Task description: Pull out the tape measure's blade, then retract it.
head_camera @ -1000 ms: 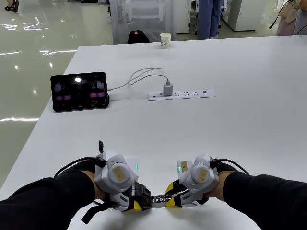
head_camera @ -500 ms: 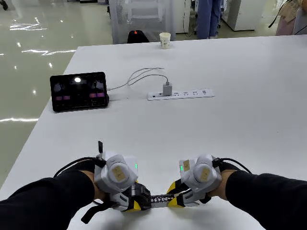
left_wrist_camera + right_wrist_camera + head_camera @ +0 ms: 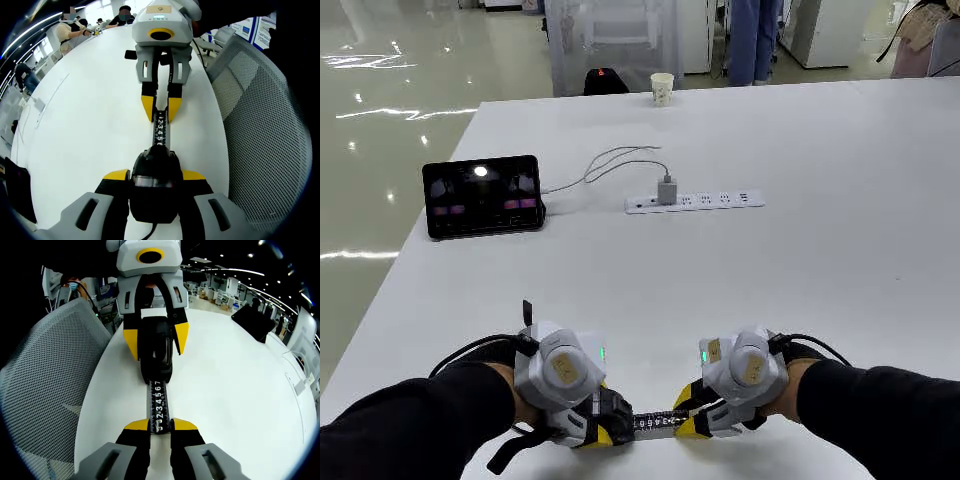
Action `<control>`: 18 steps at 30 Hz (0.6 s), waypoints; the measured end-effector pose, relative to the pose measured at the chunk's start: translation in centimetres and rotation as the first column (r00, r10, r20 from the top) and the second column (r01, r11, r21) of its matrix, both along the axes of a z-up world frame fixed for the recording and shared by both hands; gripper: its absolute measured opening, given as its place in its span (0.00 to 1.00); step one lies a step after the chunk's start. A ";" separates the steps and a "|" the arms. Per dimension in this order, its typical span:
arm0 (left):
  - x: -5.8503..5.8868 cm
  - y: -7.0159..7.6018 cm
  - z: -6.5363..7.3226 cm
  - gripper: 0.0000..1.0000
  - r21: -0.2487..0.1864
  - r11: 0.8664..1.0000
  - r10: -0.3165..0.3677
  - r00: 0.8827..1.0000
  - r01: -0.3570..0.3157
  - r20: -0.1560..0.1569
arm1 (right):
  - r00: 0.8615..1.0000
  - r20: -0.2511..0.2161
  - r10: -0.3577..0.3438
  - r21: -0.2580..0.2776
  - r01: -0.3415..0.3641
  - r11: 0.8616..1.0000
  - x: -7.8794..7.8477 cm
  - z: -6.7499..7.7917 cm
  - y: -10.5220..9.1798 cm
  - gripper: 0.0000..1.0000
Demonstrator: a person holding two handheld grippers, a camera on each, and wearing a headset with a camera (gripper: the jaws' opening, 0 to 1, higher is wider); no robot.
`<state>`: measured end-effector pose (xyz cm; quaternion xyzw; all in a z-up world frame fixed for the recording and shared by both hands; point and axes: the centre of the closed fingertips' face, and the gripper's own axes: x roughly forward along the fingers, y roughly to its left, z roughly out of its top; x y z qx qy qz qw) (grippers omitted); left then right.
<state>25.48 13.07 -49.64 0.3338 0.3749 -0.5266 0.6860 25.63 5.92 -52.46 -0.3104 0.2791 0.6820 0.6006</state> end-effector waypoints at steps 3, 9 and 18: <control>0.0 0.0 0.0 0.32 0.001 1.000 0.000 1.000 0.000 0.000 | 1.000 0.000 -0.001 0.000 0.001 1.000 0.0 0.1 -0.2 0.11; 0.0 0.0 0.0 0.32 0.001 1.000 0.000 1.000 0.000 0.001 | 1.000 0.000 -0.005 -0.002 0.005 1.000 0.0 0.2 -0.6 0.11; 0.0 0.0 0.0 0.32 0.002 1.000 0.003 1.000 -0.003 0.002 | 1.000 0.003 -0.008 -0.002 0.008 1.000 0.1 0.0 -1.2 0.11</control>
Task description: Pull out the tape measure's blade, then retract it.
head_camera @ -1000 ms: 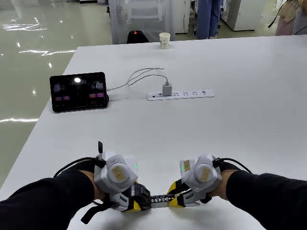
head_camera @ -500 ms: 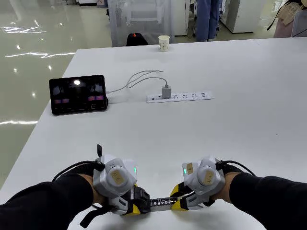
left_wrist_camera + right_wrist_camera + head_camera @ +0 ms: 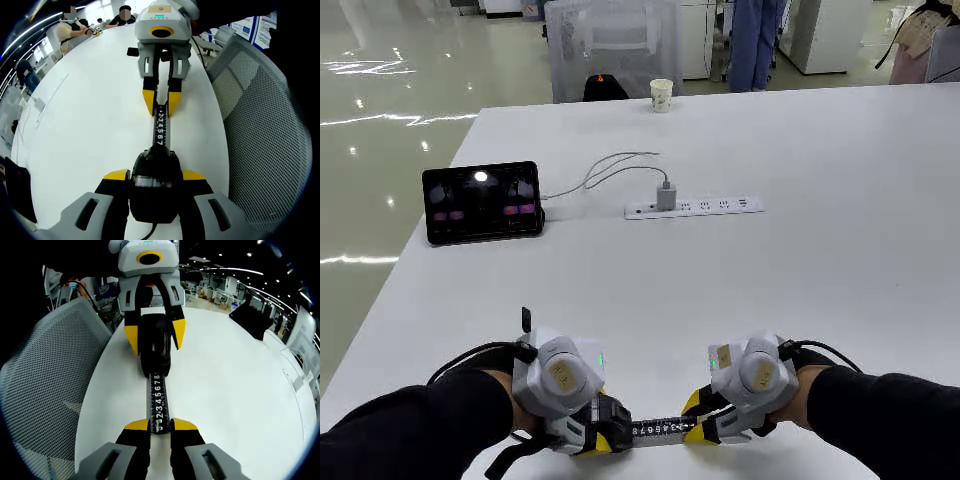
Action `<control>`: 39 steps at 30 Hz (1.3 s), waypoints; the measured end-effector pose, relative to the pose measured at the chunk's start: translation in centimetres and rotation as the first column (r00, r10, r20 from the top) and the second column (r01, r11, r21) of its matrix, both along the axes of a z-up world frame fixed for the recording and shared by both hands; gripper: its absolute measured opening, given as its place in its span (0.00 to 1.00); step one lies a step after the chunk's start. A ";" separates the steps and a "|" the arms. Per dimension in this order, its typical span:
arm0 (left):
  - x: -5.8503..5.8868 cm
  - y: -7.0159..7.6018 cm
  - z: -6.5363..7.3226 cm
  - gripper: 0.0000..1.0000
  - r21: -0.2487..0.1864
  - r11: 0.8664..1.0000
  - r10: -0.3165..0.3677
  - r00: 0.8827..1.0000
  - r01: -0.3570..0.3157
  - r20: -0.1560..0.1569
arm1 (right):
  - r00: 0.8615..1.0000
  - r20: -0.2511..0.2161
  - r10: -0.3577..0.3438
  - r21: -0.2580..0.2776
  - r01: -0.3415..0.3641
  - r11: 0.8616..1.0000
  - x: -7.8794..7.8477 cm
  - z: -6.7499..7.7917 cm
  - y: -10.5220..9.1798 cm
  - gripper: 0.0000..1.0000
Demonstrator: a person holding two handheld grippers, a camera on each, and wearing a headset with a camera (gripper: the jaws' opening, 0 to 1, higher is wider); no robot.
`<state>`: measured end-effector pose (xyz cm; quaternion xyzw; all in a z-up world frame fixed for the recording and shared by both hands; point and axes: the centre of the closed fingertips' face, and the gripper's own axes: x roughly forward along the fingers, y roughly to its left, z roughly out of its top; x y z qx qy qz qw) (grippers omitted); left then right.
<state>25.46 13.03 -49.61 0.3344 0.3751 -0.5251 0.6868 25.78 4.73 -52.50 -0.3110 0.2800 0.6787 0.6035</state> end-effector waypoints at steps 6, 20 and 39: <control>0.0 0.0 0.0 0.32 0.000 1.000 0.001 1.000 -0.001 0.000 | 1.000 -0.001 -0.005 0.000 0.005 1.000 0.0 0.0 -0.6 0.11; 0.0 0.0 -0.1 0.32 -0.001 1.000 0.002 1.000 -0.002 0.000 | 1.000 -0.004 -0.018 0.005 0.018 1.000 0.1 0.0 -1.7 0.11; -0.1 0.1 0.0 0.32 -0.010 1.000 -0.002 1.000 0.002 0.001 | 1.000 -0.011 -0.025 -0.005 0.025 1.000 0.3 -0.1 -2.7 0.11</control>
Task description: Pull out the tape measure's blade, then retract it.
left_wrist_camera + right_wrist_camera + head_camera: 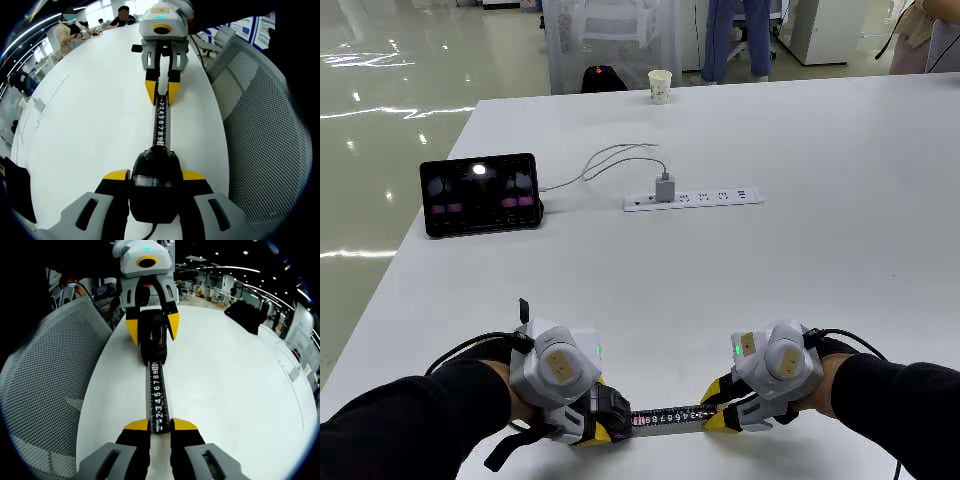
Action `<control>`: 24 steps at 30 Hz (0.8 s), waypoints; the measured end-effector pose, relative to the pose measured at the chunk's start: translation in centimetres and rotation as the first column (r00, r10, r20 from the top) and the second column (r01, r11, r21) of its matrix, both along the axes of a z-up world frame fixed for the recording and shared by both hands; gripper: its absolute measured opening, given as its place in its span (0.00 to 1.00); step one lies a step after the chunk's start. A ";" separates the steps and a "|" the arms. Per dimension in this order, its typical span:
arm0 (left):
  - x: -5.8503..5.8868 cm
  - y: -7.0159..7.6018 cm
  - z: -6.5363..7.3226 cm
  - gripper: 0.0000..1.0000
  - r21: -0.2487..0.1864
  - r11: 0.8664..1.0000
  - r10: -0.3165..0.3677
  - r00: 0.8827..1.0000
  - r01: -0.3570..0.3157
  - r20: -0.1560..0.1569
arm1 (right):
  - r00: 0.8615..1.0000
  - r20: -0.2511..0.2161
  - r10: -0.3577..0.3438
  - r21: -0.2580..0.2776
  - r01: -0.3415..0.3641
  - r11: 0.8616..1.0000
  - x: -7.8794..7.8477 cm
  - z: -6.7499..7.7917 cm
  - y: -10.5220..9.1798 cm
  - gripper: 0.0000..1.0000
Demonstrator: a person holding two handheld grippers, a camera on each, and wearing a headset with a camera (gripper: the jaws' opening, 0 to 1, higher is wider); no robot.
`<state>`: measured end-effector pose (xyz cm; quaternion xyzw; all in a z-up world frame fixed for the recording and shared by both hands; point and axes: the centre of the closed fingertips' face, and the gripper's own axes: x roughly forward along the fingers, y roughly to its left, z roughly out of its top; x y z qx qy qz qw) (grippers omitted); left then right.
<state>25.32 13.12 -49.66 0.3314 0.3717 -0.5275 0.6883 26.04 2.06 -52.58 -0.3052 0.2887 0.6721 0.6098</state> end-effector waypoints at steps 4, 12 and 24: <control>0.0 0.0 0.0 0.32 0.000 1.000 -0.001 1.000 0.001 0.001 | 1.000 0.001 -0.003 -0.002 0.003 1.000 0.1 0.0 -0.2 0.11; 0.0 0.0 -0.1 0.32 0.000 1.000 0.000 1.000 0.000 0.003 | 1.000 0.002 -0.009 -0.007 0.009 1.000 0.1 0.0 -0.8 0.11; 0.0 0.0 -0.1 0.32 -0.001 1.000 0.004 1.000 -0.004 0.001 | 1.000 0.000 -0.011 -0.020 0.011 1.000 0.4 0.1 -1.7 0.11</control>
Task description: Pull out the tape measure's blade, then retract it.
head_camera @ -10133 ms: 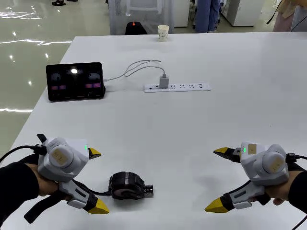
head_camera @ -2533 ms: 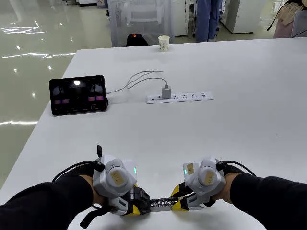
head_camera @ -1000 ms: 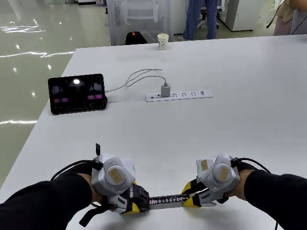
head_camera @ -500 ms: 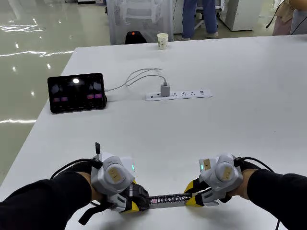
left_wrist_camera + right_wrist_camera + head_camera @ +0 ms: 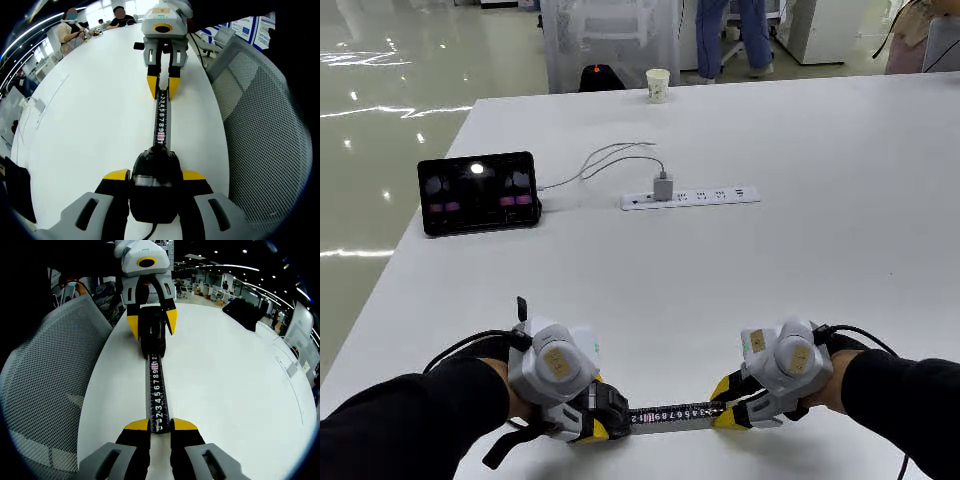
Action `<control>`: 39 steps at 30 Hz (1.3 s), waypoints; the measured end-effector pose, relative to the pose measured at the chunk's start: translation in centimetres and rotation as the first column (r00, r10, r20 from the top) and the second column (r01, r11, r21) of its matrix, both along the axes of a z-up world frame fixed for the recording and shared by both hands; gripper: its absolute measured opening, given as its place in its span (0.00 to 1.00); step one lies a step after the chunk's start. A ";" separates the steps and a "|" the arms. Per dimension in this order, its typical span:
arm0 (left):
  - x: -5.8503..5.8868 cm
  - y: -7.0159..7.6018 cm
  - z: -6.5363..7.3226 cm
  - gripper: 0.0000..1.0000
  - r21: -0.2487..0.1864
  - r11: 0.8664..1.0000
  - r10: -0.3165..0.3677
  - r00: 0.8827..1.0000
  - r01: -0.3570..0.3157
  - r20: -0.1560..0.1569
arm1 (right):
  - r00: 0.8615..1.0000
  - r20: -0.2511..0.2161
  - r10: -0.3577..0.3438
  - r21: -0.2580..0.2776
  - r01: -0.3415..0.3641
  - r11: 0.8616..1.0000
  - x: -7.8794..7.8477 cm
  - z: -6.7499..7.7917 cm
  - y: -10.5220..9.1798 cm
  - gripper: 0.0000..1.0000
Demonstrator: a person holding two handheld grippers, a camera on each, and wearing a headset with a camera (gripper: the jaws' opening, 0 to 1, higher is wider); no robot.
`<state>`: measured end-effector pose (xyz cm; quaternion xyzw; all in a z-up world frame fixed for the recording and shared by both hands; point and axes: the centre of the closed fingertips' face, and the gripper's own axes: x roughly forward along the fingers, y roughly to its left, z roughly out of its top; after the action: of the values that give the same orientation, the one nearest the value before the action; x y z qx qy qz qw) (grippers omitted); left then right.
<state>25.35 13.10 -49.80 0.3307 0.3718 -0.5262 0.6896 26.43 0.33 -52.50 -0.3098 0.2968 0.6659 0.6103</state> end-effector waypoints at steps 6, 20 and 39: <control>0.0 -0.1 0.0 0.32 -0.002 1.000 -0.001 1.000 0.001 -0.001 | 1.000 0.001 0.000 -0.002 0.000 1.000 0.0 0.0 -0.1 0.11; -0.1 -0.2 0.1 0.32 -0.002 1.000 0.000 1.000 0.000 -0.002 | 1.000 -0.002 -0.006 0.000 0.006 1.000 0.0 0.0 -0.6 0.11; 0.1 -0.2 0.1 0.32 0.001 1.000 0.000 1.000 0.000 -0.002 | 1.000 -0.001 -0.011 0.003 0.011 1.000 0.2 0.0 -1.4 0.11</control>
<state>25.45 12.90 -49.73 0.3305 0.3729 -0.5262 0.6891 26.60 -1.10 -52.48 -0.3069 0.2982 0.6630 0.6143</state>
